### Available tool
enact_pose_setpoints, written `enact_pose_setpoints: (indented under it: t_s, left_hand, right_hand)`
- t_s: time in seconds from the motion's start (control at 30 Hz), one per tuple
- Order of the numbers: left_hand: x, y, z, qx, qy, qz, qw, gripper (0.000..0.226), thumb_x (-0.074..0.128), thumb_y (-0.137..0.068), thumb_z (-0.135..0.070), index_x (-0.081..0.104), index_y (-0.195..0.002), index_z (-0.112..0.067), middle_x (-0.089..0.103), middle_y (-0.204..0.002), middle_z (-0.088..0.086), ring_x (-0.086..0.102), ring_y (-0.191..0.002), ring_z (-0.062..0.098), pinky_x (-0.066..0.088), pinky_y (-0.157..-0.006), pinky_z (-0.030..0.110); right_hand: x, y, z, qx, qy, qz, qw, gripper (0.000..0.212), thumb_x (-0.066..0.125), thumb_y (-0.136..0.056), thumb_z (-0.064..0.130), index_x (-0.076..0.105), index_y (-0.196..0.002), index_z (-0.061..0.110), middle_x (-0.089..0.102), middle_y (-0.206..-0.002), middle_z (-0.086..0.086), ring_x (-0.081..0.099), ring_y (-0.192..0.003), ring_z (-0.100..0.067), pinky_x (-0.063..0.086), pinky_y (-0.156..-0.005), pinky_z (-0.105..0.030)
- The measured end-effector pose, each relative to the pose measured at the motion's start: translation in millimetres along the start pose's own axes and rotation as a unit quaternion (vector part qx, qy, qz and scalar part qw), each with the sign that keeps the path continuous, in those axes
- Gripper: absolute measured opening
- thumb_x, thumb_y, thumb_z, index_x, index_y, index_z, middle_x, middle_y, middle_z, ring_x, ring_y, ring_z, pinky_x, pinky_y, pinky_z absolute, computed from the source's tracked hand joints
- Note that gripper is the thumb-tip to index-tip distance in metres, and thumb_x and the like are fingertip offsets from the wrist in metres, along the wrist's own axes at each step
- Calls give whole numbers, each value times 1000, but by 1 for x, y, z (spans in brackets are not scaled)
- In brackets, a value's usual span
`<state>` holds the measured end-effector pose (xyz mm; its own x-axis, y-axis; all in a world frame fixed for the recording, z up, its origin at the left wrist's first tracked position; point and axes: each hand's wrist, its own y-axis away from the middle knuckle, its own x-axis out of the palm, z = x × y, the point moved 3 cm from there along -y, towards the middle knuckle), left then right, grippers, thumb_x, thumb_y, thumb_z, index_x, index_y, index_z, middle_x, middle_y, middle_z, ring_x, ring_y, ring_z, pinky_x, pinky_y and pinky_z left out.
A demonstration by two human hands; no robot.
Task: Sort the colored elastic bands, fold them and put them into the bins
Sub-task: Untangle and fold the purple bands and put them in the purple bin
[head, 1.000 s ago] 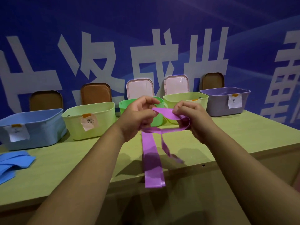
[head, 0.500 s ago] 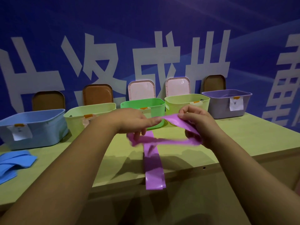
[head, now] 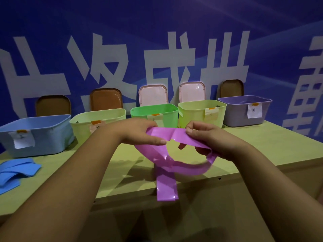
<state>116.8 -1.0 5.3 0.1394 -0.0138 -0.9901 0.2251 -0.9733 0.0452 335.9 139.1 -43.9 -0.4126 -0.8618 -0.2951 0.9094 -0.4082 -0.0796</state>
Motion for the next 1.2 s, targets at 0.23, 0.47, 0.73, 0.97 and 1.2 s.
enact_pose_setpoints:
  t_s: [0.23,0.47,0.73,0.97,1.2]
  left_hand:
    - [7,13,-3,24,225,-68,972,65,52,-88,-80,56,-143,-48,66,-128,-16,62,-120,5,55,-99,33]
    - [-26,36,-36,73,353,-198,912,26,69,-102,-44,69,-128,-43,74,-118,-19,71,-108,3,64,-93,38]
    - [-58,62,-81,57,447,-188,873,19,66,-105,-36,78,-115,-24,80,-104,3,80,-95,21,66,-89,43]
    - [-63,66,-98,26,415,-266,870,12,72,-103,-29,80,-112,-25,81,-99,-1,81,-84,17,69,-75,48]
    - [-75,74,-106,43,390,-297,871,11,71,-104,-28,80,-107,-31,81,-91,-12,78,-80,5,68,-73,33]
  right_hand:
    - [9,2,18,-76,-131,-47,987,11,57,-109,25,58,-110,14,44,-70,-6,34,-50,-18,25,-41,-24]
    - [20,8,47,-141,-169,-133,966,11,59,-109,22,62,-101,16,55,-76,-1,47,-55,-12,38,-45,-20]
    - [26,19,65,-198,-81,-232,949,15,63,-108,30,68,-109,16,69,-97,-6,64,-87,-21,55,-80,-39]
    - [33,30,76,-228,15,-293,929,9,63,-107,38,66,-98,36,69,-101,11,72,-96,-23,62,-81,-50]
    - [33,39,80,-219,56,-318,921,16,65,-105,41,54,-116,37,65,-109,11,72,-97,-16,66,-81,-49]
